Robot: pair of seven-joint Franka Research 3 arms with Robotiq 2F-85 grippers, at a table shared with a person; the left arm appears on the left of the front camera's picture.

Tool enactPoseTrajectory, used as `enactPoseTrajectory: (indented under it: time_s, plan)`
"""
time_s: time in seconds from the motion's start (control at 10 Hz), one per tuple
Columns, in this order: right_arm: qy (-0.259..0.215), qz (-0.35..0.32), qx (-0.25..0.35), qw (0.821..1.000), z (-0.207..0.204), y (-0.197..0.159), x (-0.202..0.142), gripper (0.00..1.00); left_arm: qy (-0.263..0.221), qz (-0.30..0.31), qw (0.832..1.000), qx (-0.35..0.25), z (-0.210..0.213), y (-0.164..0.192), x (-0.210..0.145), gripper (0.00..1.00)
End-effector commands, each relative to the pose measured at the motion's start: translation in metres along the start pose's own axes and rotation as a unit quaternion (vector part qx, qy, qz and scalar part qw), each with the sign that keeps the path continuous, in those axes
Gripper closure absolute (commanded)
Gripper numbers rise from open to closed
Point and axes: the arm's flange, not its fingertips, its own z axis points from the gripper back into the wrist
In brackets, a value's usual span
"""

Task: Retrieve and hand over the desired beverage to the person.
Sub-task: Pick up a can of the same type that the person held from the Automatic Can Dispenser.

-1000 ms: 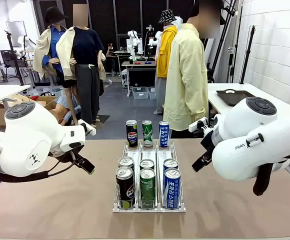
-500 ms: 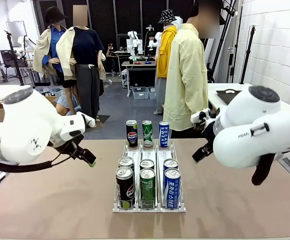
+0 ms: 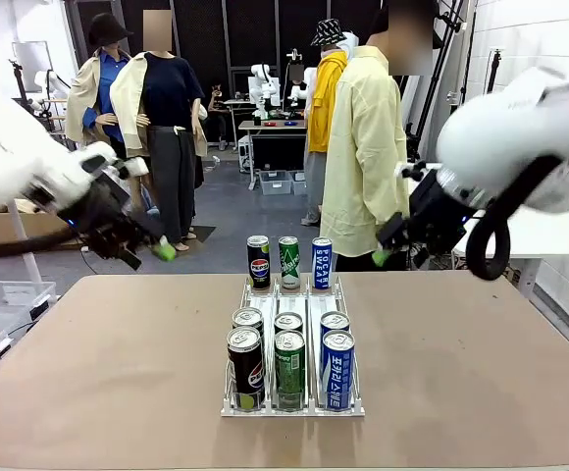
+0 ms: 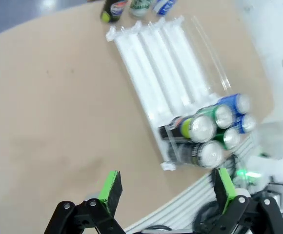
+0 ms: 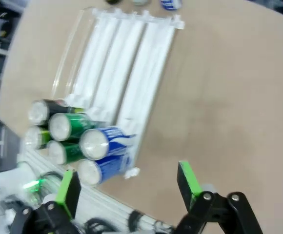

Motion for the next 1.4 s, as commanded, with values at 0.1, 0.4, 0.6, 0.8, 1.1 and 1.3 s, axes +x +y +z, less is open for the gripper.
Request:
enactPoseTrajectory:
  time_s: [0.1,0.4,0.6,0.8,1.1,1.3]
  plan:
    - [-0.043,-0.092,0.138,0.985,0.038,-0.06,-0.001,0.0,-0.073,0.117,0.984,-0.115,0.037,0.054,-0.007,0.0]
    - [-0.127,-0.133,0.304,0.935,0.088,-0.12,-0.043,0.0,-0.157,0.164,0.955,-0.191,0.081,0.11,-0.047,0.0]
    - [-0.175,-0.143,0.348,0.91,0.103,-0.142,-0.072,0.0,-0.208,0.174,0.939,-0.213,0.104,0.132,-0.074,0.0]
    - [-0.185,-0.158,0.365,0.899,0.101,-0.156,-0.085,0.0,-0.235,0.181,0.927,-0.232,0.111,0.149,-0.084,0.0]
    - [-0.185,-0.168,0.365,0.897,0.108,-0.163,-0.091,0.0,-0.231,0.193,0.927,-0.224,0.122,0.151,-0.086,0.0]
    - [-0.185,-0.168,0.365,0.897,0.108,-0.163,-0.091,0.0,-0.231,0.193,0.927,-0.224,0.122,0.151,-0.086,0.0]
